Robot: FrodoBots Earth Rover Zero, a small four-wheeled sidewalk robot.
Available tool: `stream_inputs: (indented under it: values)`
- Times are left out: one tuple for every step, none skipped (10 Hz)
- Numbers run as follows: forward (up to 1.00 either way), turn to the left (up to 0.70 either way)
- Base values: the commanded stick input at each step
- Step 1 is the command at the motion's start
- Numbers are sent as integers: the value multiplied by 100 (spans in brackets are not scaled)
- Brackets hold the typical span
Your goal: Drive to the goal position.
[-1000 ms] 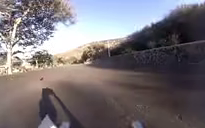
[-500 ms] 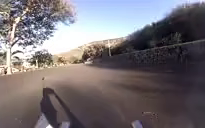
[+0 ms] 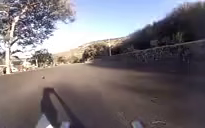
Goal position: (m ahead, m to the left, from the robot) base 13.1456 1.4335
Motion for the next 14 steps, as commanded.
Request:
stream_inputs:
  values:
    - [50,0]
    - [50,0]
    - [50,0]
    - [50,0]
    - [50,0]
    - [50,0]
    - [50,0]
    - [50,0]
    - [50,0]
    - [50,0]
    - [50,0]
    - [50,0]
    - [50,0]
    - [50,0]
